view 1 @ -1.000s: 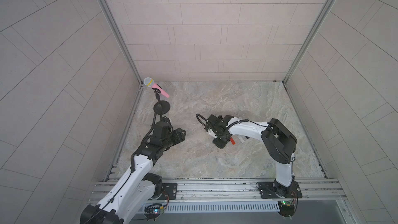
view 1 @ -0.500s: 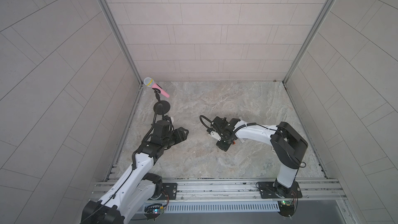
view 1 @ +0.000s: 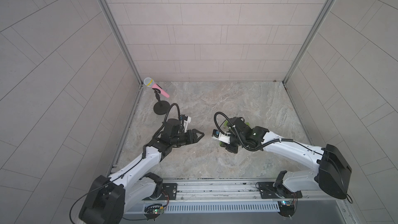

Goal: Close the usb drive cover
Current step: Pick up the cover from the center of the board.

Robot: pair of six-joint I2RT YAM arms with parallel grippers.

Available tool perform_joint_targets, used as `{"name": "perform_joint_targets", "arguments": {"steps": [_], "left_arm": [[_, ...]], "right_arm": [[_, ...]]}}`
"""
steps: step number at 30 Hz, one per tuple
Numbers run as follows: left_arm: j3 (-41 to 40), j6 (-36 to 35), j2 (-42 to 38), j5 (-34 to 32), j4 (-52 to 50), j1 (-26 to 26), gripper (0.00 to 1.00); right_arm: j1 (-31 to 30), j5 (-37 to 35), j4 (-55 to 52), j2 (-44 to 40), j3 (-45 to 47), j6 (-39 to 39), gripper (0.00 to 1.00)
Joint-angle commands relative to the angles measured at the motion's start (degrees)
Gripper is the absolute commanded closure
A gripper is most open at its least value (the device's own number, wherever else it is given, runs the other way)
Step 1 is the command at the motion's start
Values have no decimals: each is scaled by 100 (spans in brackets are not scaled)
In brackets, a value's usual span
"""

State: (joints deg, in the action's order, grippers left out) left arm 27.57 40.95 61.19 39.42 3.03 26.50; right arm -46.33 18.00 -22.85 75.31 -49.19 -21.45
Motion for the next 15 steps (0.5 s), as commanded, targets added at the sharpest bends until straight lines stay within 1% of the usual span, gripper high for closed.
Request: {"name": "perform_joint_targets", "arguments": {"steps": [1,5,8,10,15], "left_arm": [[183,17,225,588,711,263,38],[257,18,489,945,1009,530,39],[299,18,660,1030,1130,669,39],[304,214,766,1061,1266,720,40],[299,476,988,1090,1635,767,45]], "right_arm": [[10,-1,660,-279,235,-369,81],[10,-56,891,-376,325,-269,81],[10,23,936,-363,309,-213,81],[10,54,997,-372,313,-167,81],[8,118,1085,-390,332,-131,81]]}}
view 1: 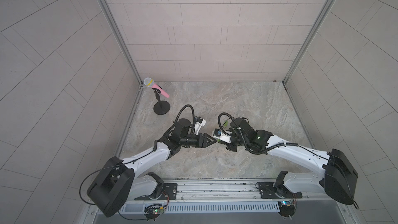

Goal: Close the usb drive cover
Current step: Pick up the cover from the center of the board.

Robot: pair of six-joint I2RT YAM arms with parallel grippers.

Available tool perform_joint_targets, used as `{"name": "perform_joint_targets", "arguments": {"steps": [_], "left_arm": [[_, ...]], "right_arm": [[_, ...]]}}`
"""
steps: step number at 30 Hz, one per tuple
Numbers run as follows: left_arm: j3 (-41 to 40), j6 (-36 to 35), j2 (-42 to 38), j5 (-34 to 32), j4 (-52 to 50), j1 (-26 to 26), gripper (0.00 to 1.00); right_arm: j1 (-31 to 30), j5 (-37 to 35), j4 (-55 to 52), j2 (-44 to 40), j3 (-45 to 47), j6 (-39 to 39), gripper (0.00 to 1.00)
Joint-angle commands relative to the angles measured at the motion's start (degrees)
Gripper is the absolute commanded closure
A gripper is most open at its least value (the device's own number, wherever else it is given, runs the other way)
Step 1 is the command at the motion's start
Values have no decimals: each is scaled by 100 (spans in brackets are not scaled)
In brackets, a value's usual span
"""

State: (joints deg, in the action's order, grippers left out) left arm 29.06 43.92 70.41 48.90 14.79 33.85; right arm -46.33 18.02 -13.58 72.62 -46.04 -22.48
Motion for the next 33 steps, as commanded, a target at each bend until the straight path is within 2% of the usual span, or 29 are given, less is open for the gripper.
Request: {"name": "perform_joint_targets", "arguments": {"steps": [1,10,16,33], "left_arm": [[153,240,105,144,545,43,45],[126,678,464,-32,1047,113,55],[152,706,638,-13,1076,146,57],[284,811,1067,380,1218,224,77]], "right_arm": [[10,136,180,-121,25,-20,81],[10,274,305,-124,69,14,81],[10,297,437,-117,104,66,81],[10,138,1034,-65,166,439,81]]}}
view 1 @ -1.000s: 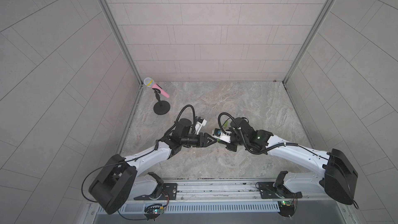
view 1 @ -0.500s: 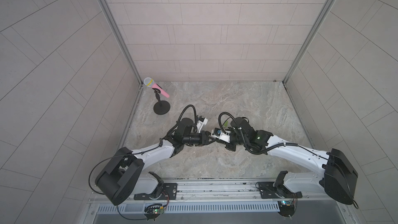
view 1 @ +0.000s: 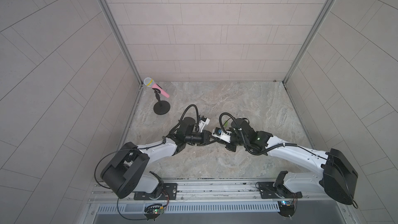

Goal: Close the usb drive cover
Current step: Pick up the cover from the center of the board, then adjust the USB drive at the center of the board.

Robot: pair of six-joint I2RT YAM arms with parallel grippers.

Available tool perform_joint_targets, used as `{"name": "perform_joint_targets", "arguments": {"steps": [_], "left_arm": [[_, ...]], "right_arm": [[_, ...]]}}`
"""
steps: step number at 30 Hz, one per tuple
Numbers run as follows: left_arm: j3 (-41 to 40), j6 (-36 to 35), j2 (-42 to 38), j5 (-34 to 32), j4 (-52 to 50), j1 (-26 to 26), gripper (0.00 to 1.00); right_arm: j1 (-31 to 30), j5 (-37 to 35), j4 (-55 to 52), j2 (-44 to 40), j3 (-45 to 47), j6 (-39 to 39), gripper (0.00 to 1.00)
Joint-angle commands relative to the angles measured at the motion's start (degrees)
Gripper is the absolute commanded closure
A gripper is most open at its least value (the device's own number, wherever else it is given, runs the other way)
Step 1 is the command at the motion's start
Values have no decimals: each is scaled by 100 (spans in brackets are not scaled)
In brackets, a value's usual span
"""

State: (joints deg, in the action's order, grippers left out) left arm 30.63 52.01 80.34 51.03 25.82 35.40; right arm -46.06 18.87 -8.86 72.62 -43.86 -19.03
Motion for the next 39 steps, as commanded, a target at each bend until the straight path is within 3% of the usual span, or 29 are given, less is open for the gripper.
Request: {"name": "perform_joint_targets", "arguments": {"steps": [1,10,18,22,25,27,30,35,39], "left_arm": [[125,-6,82,178,107,64,79],[171,-33,73,184,67,64,86],[258,-474,-325,-200,-673,-35,87],[192,-578,-629,-476,-1011,-287,87],[95,-534,-785,-541,-1061,-524,87],[53,-542,-901,-548,-1147,-683,87],[-12,-560,-1105,-630,-1316,-929,87],[-42,-678,-1400,-746,-1659,-1183,88],[18,-859,-1527,-776,-1970,-1254,88]], "right_arm": [[-17,31,576,-64,-52,114,81],[-17,-227,616,-99,-11,279,80],[92,-769,473,-493,312,222,71],[462,-1126,453,-754,422,735,55],[1005,-1109,397,-697,294,1727,42],[1433,-876,121,-449,33,2475,39],[1903,-219,-518,222,-559,3413,42],[1935,244,-1921,1571,-1662,3778,46],[1902,255,-1984,2223,-1905,4100,47]]}}
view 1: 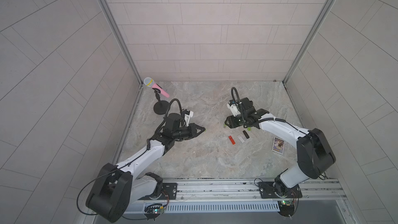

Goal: Close the usb drive cover
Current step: Adjust the USB drive at the center of the board.

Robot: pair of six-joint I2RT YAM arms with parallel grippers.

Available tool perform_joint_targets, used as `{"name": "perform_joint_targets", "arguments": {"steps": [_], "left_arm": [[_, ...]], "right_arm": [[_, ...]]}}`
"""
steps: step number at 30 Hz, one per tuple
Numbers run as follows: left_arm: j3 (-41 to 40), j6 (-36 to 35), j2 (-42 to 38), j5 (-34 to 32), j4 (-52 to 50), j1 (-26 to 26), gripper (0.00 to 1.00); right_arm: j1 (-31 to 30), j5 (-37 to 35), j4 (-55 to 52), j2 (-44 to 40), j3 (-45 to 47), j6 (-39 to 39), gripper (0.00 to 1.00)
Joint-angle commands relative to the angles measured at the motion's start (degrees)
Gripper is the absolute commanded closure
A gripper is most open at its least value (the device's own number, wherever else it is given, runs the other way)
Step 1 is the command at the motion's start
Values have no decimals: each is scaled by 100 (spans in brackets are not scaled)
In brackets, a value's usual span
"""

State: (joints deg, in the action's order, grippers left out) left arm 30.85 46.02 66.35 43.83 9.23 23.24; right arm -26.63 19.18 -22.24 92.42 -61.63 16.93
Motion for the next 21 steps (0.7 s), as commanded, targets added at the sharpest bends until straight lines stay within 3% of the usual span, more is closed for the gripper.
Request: {"name": "perform_joint_targets", "arguments": {"steps": [1,21], "left_arm": [[12,-305,-154,-74,-408,-48,88],[104,-620,-285,-198,-804,-100,88]], "right_arm": [[-61,176,-677,354,-185,526,47],[-436,-469,-1058,1860,-1311,671,47]]}}
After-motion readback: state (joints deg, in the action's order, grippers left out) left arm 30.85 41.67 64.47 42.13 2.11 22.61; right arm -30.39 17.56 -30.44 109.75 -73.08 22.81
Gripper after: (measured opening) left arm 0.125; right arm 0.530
